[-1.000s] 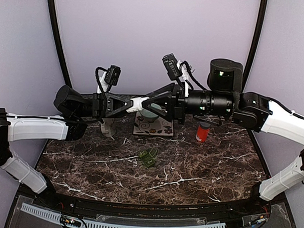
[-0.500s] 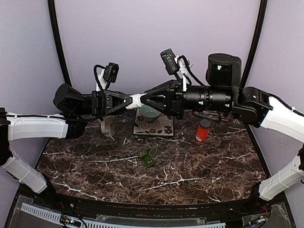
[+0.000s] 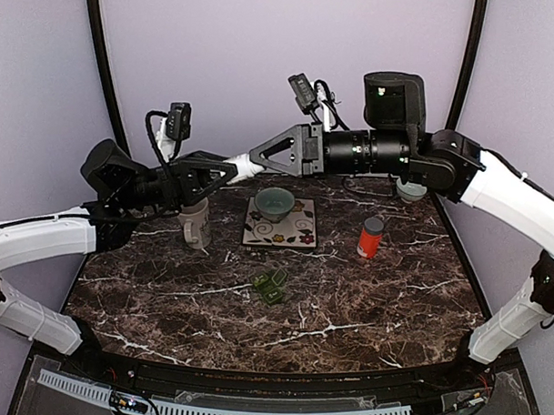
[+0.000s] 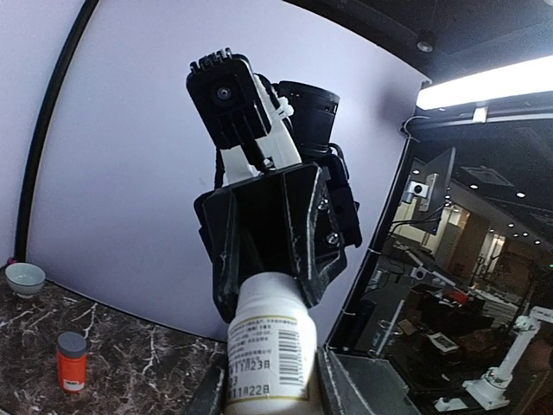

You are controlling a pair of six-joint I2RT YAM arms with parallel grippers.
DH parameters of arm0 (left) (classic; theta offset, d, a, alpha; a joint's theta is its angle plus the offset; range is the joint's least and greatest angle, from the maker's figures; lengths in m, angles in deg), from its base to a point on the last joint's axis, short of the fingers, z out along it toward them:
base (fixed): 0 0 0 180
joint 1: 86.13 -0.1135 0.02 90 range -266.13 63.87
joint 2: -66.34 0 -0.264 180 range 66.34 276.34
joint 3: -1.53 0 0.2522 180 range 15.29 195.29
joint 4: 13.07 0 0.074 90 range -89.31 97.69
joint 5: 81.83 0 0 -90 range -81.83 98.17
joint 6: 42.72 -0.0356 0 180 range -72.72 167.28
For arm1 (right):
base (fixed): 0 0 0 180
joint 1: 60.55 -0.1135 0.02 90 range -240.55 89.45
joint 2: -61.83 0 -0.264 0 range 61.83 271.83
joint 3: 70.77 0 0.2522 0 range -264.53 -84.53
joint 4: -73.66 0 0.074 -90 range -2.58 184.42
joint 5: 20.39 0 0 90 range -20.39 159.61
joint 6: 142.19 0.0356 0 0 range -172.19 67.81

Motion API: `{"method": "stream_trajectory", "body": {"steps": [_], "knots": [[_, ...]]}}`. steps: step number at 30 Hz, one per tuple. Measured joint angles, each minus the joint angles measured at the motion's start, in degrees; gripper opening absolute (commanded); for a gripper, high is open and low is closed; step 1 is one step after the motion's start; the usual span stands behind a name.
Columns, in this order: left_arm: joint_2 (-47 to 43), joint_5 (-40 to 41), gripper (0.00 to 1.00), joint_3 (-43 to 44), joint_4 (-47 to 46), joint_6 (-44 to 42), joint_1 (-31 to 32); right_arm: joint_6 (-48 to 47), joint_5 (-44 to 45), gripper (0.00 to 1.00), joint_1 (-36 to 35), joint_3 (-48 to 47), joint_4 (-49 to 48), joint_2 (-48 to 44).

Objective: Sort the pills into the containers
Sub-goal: Screw the lid of the pill bottle onto the pill bottle.

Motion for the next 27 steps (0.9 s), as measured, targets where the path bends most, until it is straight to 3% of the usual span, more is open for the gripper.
{"method": "stream_trajectory", "body": {"steps": [7, 20, 23, 27], "knots": [[-6.6, 14.51, 0.0, -0.24, 14.6, -18.27, 5.42, 10.84, -4.92, 0.03, 2.54, 0.04, -1.14, 1.57], [-12.13, 41.7, 0.0, -3.72, 22.84, -40.46, 14.97, 22.93, -9.38, 0.03, 5.33, 1.9, -7.06, 5.29], [-12.41, 46.36, 0.0, -4.66, 22.99, -43.82, 16.63, 23.78, -9.35, 0.11, 5.46, 1.9, -6.93, 5.95], [-12.66, 49.7, 0.0, -6.36, 22.45, -45.59, 17.27, 23.98, -8.83, 0.33, 5.64, 1.99, -6.67, 6.36]]}}
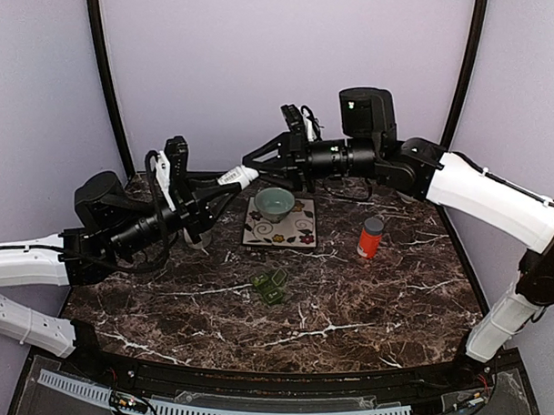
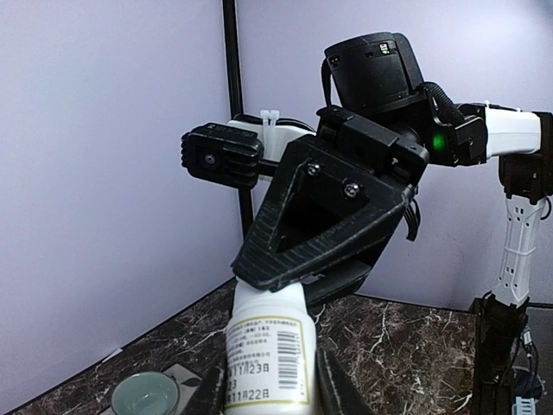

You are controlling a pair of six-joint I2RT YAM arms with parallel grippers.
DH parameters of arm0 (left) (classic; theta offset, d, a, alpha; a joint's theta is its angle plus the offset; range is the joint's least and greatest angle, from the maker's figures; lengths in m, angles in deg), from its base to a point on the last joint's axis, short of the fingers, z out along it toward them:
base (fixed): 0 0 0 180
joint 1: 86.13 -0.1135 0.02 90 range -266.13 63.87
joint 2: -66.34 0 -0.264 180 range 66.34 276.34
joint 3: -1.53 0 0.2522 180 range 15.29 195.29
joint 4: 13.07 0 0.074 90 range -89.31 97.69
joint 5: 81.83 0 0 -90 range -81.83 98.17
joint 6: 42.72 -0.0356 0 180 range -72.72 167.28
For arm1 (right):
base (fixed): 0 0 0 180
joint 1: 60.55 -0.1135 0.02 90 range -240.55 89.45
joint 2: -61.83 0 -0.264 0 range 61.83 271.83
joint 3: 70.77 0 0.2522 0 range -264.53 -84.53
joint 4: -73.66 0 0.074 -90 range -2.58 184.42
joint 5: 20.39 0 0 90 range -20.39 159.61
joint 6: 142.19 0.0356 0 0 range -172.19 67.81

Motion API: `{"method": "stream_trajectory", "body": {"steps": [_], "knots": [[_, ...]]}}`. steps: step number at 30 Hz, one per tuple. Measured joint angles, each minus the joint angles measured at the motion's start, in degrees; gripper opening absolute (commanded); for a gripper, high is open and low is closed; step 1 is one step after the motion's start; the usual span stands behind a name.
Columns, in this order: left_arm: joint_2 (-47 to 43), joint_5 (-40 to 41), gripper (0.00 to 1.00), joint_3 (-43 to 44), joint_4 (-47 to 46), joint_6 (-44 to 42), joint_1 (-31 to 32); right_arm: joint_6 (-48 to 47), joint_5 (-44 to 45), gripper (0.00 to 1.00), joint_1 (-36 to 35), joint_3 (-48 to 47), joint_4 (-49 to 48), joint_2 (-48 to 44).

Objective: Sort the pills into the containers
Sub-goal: Screw the lid of the pill bottle onto the pill bottle.

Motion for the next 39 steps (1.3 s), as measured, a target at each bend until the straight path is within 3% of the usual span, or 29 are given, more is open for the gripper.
{"method": "stream_trajectory", "body": {"steps": [4, 7, 14, 22, 30, 35, 39], "knots": [[0.17, -0.37, 0.0, -0.94, -0.42, 0.0, 0.94, -0.83, 0.22, 0.48, -0.15, 2.27, -1.44, -0.26], [0.63, -2.69, 0.0, -0.98, 0.17, 0.11, 2.75, -1.99, 0.46, 0.52, -0.87, 4.5, -3.02, -0.31], [0.46, -6.34, 0.0, -1.07, -0.02, 3.43, 0.96, -6.82, 4.17, 0.54, -1.22, 7.85, -3.56, -5.11], [0.5, -13.79, 0.0, -1.36, -1.07, 13.46, -8.35, -13.7, 7.39, 0.55, -1.07, 9.62, -4.0, -13.38], [8.37, -33.99, 0.0, 0.42, -7.02, 30.03, -16.68, -27.76, 9.51, 0.56, -1.07, 11.74, -0.09, -15.82], [17.92, -48.19, 0.0, 3.39, -18.64, 45.9, -18.67, -34.64, 9.88, 0.56, -1.07, 14.97, 1.95, -16.44], [23.63, -55.08, 0.0, 4.85, -29.53, 57.68, -19.19, -37.99, 9.99, 0.56, -1.09, 15.82, 2.97, -16.79]]}}
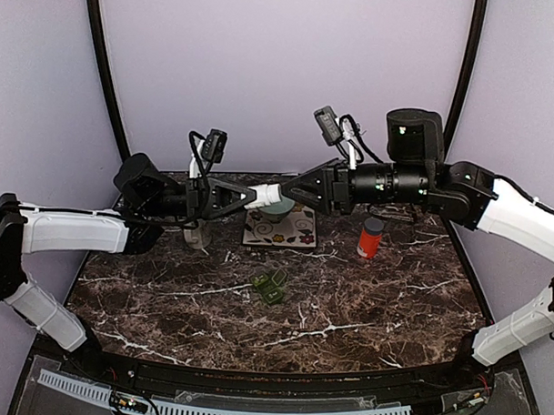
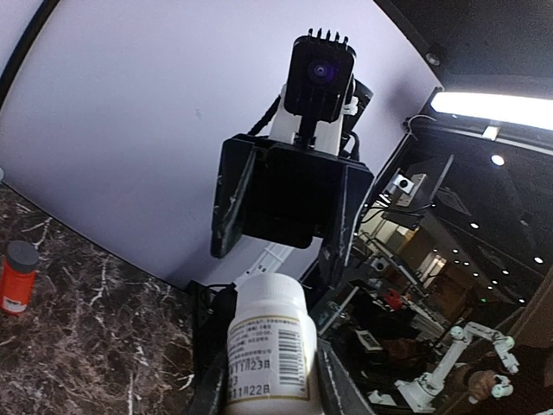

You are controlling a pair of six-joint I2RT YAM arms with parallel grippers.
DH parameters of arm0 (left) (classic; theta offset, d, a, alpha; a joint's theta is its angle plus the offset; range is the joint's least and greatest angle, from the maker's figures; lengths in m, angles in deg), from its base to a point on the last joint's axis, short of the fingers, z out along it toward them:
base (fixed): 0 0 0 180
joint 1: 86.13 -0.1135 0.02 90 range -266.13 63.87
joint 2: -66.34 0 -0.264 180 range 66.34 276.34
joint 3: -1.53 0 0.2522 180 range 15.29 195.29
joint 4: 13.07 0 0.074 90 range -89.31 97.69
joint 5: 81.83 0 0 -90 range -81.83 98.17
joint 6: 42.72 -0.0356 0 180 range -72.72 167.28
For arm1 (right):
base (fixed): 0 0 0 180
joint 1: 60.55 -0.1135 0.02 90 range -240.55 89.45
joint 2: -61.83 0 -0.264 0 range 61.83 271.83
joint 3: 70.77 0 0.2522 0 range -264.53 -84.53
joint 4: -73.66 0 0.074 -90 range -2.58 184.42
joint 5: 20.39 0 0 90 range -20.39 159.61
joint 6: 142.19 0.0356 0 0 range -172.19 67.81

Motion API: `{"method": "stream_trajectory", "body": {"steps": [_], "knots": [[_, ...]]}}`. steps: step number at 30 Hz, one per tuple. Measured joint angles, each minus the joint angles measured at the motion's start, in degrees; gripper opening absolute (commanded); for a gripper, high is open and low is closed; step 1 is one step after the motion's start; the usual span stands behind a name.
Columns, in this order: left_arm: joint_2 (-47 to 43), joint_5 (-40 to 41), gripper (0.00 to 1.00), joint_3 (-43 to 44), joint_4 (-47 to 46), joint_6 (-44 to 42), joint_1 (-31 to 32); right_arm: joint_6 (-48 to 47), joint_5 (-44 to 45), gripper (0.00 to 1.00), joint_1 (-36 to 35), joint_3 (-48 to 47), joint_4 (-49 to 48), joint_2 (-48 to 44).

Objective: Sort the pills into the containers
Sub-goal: Screw the lid of the pill bottle onto the pill bottle.

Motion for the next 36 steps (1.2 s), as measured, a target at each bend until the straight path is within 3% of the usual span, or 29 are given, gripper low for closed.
{"method": "stream_trajectory", "body": {"steps": [7, 26, 30, 34, 36], "knots": [[3.76, -5.14, 0.0, 1.51, -11.08, 11.45, -0.26, -2.84, -0.04, 0.56, -0.92, 0.0, 1.29, -0.2], [5.16, -8.02, 0.0, 2.56, -14.05, 14.43, -0.31, -5.25, 0.46, 0.54, -5.53, -2.84, 2.4, 2.49], [5.33, -8.46, 0.0, 2.56, -14.14, 14.6, -0.31, -5.92, 1.55, 0.44, -6.01, -4.2, 3.28, 3.67], [5.35, -8.85, 0.0, 2.58, -14.53, 14.86, -0.31, -6.38, 2.86, 0.22, -6.16, -5.01, 4.42, 4.61], [5.42, -9.14, 0.0, 2.58, -14.78, 14.93, -0.31, -6.43, 3.37, 0.2, -6.21, -5.22, 4.79, 4.79]]}}
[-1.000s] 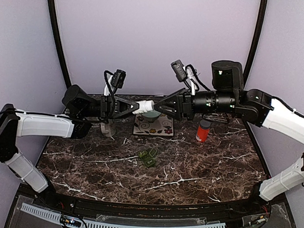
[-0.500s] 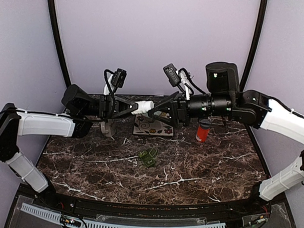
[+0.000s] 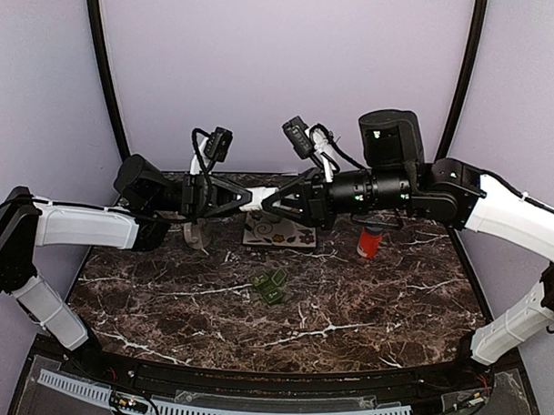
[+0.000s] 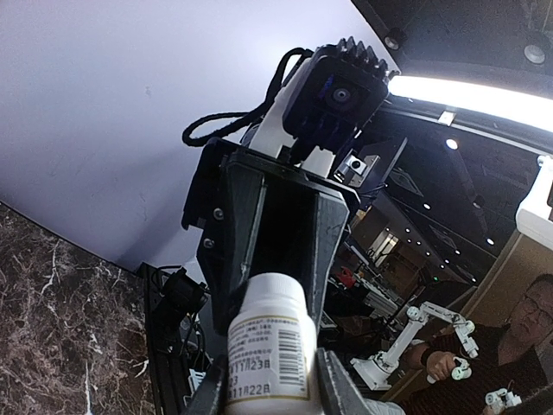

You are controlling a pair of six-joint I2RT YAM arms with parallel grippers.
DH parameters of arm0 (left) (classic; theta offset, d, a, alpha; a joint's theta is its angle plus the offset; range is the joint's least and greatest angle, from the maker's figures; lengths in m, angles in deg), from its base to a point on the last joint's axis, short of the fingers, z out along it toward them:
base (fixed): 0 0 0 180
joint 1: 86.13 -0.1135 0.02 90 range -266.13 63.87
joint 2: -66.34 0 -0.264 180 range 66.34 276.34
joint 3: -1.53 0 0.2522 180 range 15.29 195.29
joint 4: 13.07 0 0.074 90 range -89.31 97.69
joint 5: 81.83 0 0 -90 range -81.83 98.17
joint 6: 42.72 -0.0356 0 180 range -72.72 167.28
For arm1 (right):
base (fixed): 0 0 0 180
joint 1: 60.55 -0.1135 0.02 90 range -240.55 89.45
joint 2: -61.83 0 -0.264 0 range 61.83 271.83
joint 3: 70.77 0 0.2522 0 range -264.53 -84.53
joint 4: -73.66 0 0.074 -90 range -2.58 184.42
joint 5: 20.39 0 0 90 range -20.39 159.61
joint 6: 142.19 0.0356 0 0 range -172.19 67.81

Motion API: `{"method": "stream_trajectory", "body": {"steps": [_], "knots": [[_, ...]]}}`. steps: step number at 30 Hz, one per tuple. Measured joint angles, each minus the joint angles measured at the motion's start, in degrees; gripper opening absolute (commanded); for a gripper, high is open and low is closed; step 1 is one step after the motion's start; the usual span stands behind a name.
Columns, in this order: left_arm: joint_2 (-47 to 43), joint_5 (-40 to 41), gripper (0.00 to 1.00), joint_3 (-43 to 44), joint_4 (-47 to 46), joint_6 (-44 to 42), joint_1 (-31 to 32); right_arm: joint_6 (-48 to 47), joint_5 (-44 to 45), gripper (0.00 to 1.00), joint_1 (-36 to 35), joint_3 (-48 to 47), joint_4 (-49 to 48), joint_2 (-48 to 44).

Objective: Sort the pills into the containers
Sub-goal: Screw the lid of the pill bottle onto the pill bottle.

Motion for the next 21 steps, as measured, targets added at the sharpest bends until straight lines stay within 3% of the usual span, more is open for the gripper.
{"method": "stream_trajectory", "body": {"steps": [12, 16, 21], "knots": [[0.0, -0.2, 0.0, 0.0, -0.13, -1.49, -0.2, 3.06, 0.37, 0.11, -0.17, -3.06, 3.08, 1.51], [-2.91, 0.0, 0.0, -0.02, 5.53, -8.28, -0.94, 8.11, -1.16, 0.1, 0.28, -6.05, 4.7, 3.45], [-10.82, 4.68, 0.0, -0.35, 19.85, -22.03, -0.44, 16.04, -5.62, 0.09, 1.68, -8.59, 3.45, 4.98]]}}
